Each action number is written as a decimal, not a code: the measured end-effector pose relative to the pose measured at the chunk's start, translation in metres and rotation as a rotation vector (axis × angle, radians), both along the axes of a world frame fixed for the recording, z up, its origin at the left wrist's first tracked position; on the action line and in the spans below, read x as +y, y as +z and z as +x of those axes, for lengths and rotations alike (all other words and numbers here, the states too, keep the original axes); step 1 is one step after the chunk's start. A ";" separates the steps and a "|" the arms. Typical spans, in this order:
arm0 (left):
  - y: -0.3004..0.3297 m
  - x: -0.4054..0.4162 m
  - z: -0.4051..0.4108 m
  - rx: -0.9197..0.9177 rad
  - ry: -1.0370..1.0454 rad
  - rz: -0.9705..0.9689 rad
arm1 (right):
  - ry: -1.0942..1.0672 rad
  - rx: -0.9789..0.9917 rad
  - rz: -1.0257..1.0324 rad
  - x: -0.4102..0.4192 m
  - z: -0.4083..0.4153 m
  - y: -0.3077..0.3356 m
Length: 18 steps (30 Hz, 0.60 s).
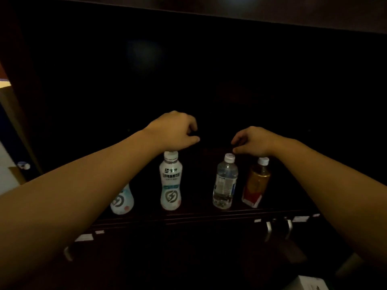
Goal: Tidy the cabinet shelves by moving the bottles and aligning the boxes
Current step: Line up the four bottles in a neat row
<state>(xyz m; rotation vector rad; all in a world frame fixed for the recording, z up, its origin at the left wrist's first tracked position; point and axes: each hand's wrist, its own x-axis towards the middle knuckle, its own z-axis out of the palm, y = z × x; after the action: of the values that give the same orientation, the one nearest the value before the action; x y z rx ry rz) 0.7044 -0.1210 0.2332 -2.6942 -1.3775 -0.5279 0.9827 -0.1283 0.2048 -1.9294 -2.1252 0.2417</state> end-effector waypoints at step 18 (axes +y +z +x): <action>-0.048 0.017 0.145 -0.075 0.116 -0.365 | -0.255 -0.061 0.000 -0.009 0.060 -0.034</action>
<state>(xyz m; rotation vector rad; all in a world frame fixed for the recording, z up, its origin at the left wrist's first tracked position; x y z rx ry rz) 0.8490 -0.1038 0.1852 -2.8647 -1.7960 -0.4045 1.0432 -0.1369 0.1712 -2.2068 -1.8862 0.1338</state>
